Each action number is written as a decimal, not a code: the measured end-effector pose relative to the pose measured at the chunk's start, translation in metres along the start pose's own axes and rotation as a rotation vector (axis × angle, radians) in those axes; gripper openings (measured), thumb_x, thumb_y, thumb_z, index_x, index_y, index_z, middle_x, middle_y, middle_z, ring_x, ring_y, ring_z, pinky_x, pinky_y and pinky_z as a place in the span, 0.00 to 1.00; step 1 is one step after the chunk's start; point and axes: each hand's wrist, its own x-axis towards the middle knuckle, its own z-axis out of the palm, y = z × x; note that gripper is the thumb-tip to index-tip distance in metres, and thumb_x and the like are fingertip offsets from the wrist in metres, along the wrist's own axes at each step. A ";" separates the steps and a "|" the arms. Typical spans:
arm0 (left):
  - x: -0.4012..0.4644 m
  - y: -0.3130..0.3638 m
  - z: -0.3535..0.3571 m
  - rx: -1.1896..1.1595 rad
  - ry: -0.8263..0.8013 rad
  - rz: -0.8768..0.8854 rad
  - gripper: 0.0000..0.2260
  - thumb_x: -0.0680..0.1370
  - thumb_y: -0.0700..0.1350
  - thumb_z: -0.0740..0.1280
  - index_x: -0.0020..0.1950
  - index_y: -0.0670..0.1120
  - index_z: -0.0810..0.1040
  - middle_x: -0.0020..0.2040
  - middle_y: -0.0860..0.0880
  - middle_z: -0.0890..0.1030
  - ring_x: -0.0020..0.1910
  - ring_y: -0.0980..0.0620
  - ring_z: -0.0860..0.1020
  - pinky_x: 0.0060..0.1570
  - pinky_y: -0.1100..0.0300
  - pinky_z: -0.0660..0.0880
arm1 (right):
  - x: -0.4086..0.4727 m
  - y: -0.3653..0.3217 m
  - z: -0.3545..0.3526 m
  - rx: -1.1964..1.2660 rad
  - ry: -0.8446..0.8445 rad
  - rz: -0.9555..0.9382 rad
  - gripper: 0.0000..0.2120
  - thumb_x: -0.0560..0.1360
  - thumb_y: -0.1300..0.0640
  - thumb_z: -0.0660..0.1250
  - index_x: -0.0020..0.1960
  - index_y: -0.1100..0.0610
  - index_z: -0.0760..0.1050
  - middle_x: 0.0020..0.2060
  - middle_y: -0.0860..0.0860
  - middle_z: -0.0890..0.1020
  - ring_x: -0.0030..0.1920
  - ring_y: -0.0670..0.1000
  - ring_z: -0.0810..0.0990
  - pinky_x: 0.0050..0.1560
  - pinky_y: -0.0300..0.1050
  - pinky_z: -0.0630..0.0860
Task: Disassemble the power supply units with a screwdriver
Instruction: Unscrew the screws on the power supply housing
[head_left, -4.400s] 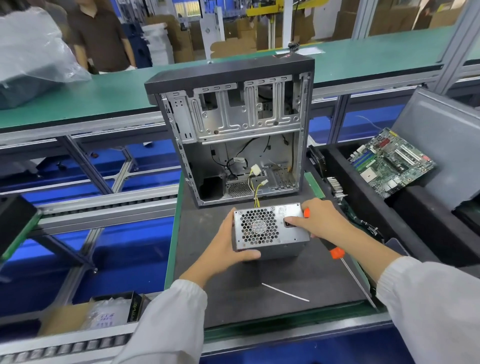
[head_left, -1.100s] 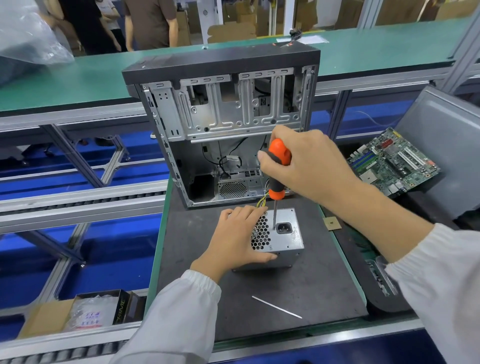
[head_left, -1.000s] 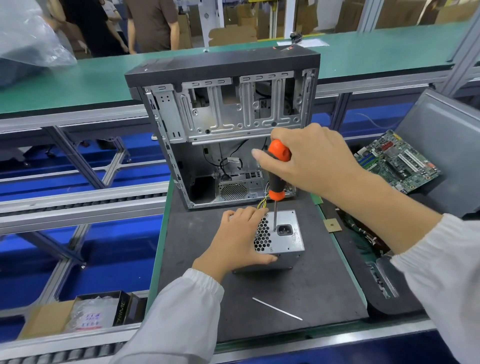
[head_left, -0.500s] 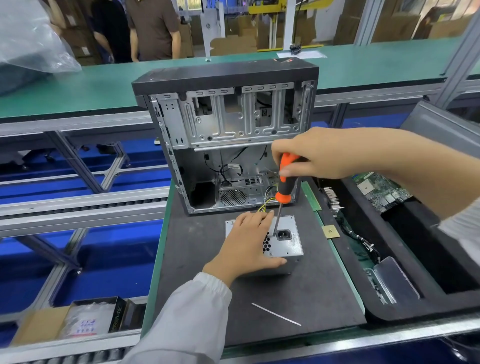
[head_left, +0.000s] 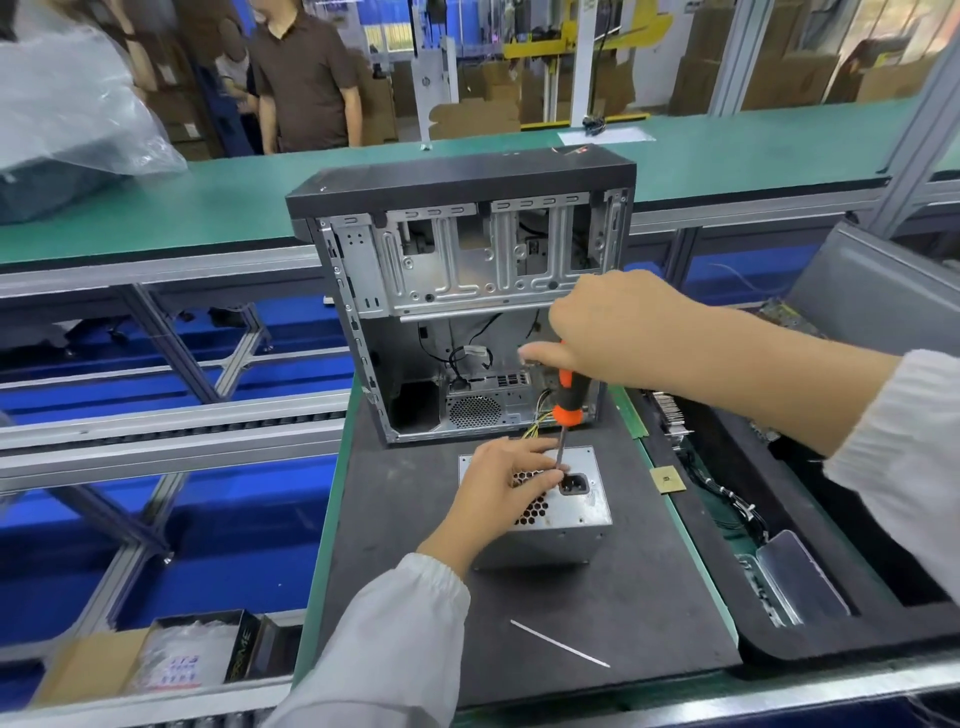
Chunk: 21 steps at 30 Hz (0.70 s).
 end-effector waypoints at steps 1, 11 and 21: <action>0.000 0.001 -0.002 -0.020 -0.015 0.002 0.08 0.79 0.46 0.67 0.54 0.47 0.85 0.62 0.57 0.79 0.65 0.58 0.73 0.73 0.47 0.59 | 0.001 0.002 0.000 -0.006 -0.011 -0.021 0.27 0.80 0.38 0.51 0.31 0.56 0.60 0.28 0.51 0.65 0.27 0.49 0.64 0.26 0.42 0.60; -0.005 0.010 -0.007 -0.114 -0.013 0.014 0.11 0.82 0.43 0.62 0.56 0.45 0.83 0.54 0.55 0.83 0.58 0.57 0.77 0.67 0.50 0.67 | -0.010 0.014 -0.008 0.294 -0.277 -0.283 0.10 0.79 0.46 0.61 0.54 0.53 0.70 0.49 0.50 0.74 0.46 0.51 0.73 0.45 0.47 0.68; -0.004 0.009 0.000 -0.229 0.092 -0.004 0.10 0.83 0.41 0.59 0.57 0.48 0.80 0.53 0.53 0.82 0.55 0.58 0.78 0.59 0.61 0.73 | -0.013 0.021 -0.019 0.346 -0.370 -0.299 0.14 0.73 0.58 0.70 0.56 0.47 0.73 0.50 0.44 0.72 0.52 0.49 0.72 0.52 0.47 0.71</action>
